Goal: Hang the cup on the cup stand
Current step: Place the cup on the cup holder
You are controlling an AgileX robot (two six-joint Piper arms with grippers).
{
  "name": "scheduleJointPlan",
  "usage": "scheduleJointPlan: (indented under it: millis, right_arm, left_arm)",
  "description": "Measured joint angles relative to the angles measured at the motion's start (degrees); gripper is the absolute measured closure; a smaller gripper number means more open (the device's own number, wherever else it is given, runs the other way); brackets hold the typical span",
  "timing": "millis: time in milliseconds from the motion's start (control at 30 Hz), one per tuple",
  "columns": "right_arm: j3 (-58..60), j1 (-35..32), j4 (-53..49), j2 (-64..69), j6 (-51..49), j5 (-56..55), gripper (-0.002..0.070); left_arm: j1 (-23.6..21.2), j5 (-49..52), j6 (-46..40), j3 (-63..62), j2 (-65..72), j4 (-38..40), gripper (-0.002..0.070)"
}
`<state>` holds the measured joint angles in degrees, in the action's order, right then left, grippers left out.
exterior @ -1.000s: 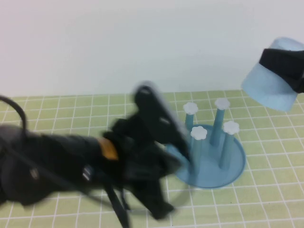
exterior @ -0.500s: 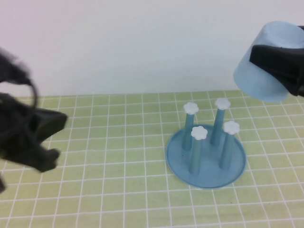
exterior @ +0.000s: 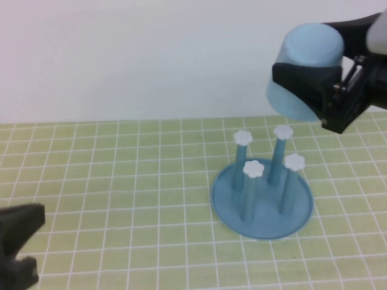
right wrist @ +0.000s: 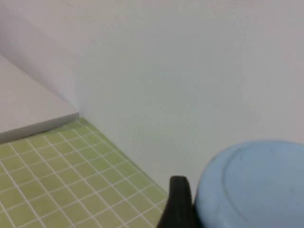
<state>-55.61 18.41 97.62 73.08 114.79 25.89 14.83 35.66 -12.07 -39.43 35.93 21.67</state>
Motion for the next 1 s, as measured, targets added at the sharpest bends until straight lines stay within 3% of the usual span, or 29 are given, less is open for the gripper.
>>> scheduleJointPlan:
  millis: [433,1000]
  right_arm:
    - [-8.8,0.1,0.1,15.5,0.0,3.4,0.0121]
    - [-14.7,0.1,0.1,34.9,0.1,7.7,0.0121]
  left_arm:
    - [0.0,5.6,4.0,5.4,-4.9,-0.3,0.0675]
    - [0.0,5.2,4.5,5.4,-4.9,-0.4,0.0675]
